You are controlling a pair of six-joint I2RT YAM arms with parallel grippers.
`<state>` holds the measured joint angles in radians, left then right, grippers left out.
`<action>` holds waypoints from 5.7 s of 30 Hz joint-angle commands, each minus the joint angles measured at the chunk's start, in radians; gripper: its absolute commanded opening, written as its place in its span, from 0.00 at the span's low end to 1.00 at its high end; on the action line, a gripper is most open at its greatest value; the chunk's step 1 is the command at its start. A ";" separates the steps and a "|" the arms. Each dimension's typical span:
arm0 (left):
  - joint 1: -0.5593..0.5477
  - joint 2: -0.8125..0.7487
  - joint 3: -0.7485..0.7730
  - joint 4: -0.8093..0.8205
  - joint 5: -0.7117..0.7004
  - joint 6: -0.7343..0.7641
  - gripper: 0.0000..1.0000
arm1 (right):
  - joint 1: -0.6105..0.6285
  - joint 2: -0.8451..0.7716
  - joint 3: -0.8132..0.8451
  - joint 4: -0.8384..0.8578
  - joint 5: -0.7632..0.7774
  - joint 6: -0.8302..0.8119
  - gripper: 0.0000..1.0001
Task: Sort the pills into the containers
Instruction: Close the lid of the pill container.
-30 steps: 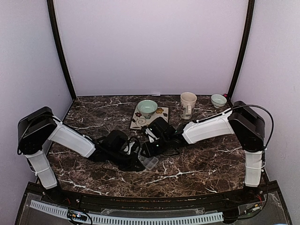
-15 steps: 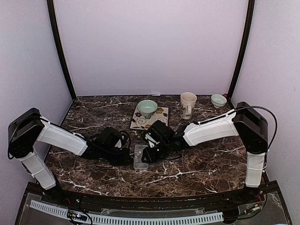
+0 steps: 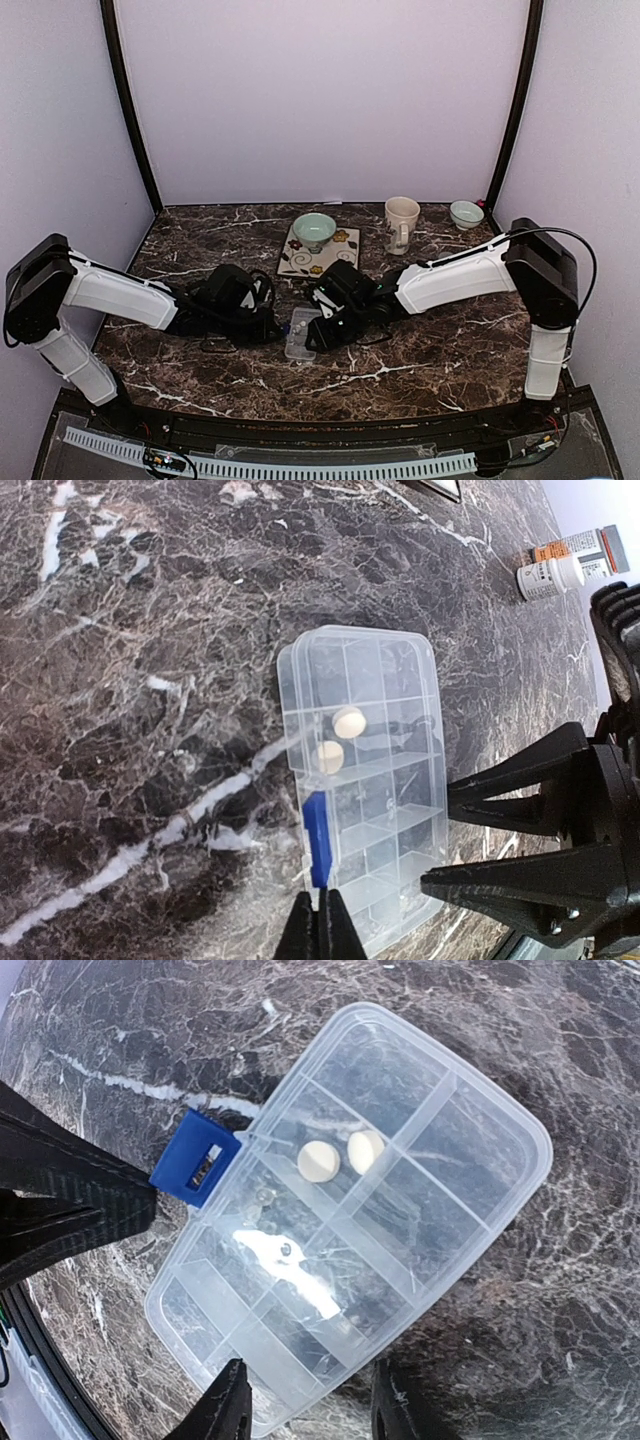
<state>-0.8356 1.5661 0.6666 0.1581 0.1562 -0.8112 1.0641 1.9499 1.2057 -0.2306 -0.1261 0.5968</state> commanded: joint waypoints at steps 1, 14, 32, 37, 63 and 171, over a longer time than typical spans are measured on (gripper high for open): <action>0.007 -0.056 0.002 -0.049 -0.018 0.021 0.00 | -0.005 -0.023 -0.012 -0.048 0.048 0.002 0.41; 0.008 -0.045 0.019 -0.067 -0.081 0.045 0.00 | -0.037 -0.061 -0.044 0.025 0.005 0.060 0.53; 0.035 0.090 0.085 0.015 -0.047 0.072 0.00 | -0.050 -0.001 0.023 0.068 -0.041 0.123 0.59; 0.038 0.061 0.074 -0.002 -0.071 0.079 0.00 | -0.050 0.044 0.072 0.016 -0.030 0.118 0.59; 0.040 0.011 -0.005 0.032 -0.059 0.098 0.00 | -0.026 0.245 0.249 -0.268 0.073 0.069 0.60; 0.017 -0.028 -0.045 -0.069 0.085 0.069 0.00 | -0.007 0.375 0.373 -0.369 -0.038 0.019 0.59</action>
<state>-0.8165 1.4956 0.6144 0.0696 0.1936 -0.7483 1.0409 2.2013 1.6306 -0.5034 -0.1688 0.6247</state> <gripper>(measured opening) 0.021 0.592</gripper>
